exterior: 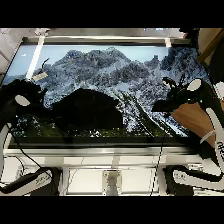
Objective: Fold the clothes and pants, and hang the long-sleeved shirts on hangers.
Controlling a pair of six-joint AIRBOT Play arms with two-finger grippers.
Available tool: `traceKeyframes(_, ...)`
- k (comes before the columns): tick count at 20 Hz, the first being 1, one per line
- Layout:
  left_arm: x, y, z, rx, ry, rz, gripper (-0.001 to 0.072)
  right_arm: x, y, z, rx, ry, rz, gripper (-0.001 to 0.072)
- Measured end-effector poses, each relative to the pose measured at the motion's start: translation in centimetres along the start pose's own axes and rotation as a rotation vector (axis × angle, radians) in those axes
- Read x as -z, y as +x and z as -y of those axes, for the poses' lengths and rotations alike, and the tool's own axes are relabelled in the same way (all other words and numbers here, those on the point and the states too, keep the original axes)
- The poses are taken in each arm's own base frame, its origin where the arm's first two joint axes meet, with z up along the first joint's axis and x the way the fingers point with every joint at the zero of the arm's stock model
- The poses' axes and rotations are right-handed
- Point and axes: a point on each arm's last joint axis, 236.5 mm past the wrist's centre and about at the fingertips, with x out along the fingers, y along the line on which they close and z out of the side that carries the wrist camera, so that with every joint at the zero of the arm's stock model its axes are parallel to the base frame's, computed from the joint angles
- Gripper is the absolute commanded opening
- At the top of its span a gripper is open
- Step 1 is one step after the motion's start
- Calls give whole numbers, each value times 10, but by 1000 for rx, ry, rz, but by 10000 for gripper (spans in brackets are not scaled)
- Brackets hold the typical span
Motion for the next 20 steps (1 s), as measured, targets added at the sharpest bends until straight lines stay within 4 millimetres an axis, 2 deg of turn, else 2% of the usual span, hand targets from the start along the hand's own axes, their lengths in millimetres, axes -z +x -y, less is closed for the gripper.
traceKeyframes(4, -17, -1, 12, 3, 39, 64, 25, 2, 4, 1, -2, 6, -2, 489)
traceKeyframes(6, -43, -18, 21, -3, 70, 158, 24, 3, 5, 1, -3, 7, -3, 489)
traceKeyframes(8, -82, -47, 31, -17, 104, 311, 24, 3, 5, 1, -4, 8, -2, 489)
traceKeyframes(10, -112, -71, 36, -31, 122, 437, 24, -2, 6, 1, -5, 11, 17, 489)
traceKeyframes(11, -123, -76, 36, -38, 122, 475, 24, -6, 5, 0, -9, 14, 35, 490)
traceKeyframes(13, -134, -72, 30, -50, 110, 492, 25, -18, 5, -5, -28, 25, 86, 490)
traceKeyframes(14, -138, -65, 26, -54, 100, 487, 77, -24, 4, -7, -40, 33, 113, 490)
traceKeyframes(15, -142, -57, 19, -60, 87, 477, 467, -29, 3, -9, -50, 39, 134, 490)
traceKeyframes(16, -144, -48, 11, -68, 71, 465, 720, -33, 3, -11, -56, 44, 151, 490)
traceKeyframes(18, -152, -37, -6, -84, 35, 465, 718, -38, 2, -13, -66, 50, 169, 490)
traceKeyframes(20, -164, -40, -25, -108, 3, 504, 712, -40, 1, -14, -73, 54, 180, 490)
